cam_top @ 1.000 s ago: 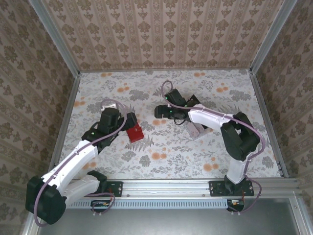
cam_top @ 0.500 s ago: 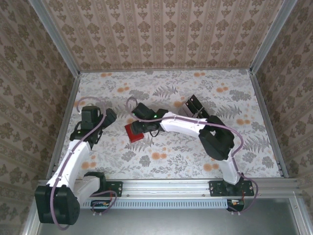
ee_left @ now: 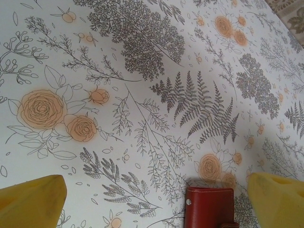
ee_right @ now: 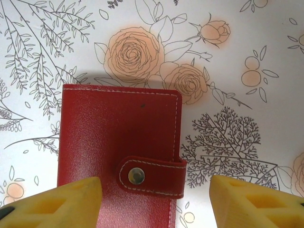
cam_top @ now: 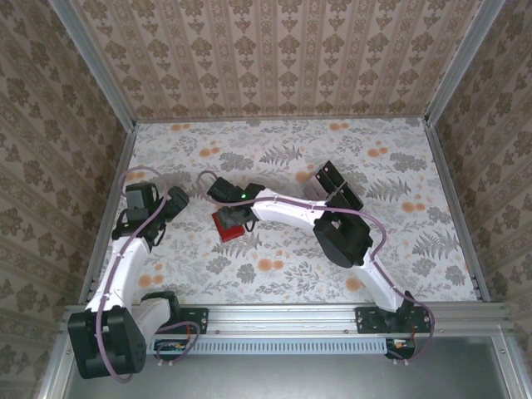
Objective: Put the credit cards into the card holder
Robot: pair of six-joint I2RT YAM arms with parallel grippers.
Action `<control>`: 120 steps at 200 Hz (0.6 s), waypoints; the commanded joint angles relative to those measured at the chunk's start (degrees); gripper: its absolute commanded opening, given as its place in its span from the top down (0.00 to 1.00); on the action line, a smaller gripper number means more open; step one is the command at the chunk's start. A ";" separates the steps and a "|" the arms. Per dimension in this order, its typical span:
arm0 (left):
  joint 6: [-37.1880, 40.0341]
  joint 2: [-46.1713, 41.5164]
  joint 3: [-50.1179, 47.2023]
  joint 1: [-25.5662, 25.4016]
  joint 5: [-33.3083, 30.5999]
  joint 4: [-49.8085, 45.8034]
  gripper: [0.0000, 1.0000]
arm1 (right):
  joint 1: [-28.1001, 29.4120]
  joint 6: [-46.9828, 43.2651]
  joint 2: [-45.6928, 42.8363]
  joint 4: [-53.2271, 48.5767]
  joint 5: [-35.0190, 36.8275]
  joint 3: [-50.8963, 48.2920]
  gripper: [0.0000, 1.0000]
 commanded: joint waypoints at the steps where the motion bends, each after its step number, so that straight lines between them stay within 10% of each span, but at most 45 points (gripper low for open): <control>1: -0.56 0.16 -0.87 1.05 2.16 1.33 0.00 | 0.64 -1.38 2.36 -3.77 2.43 3.22 0.37; 120: -0.49 -0.45 -1.88 1.75 4.36 2.00 0.00 | 0.89 -2.07 5.76 -5.92 5.12 5.29 0.57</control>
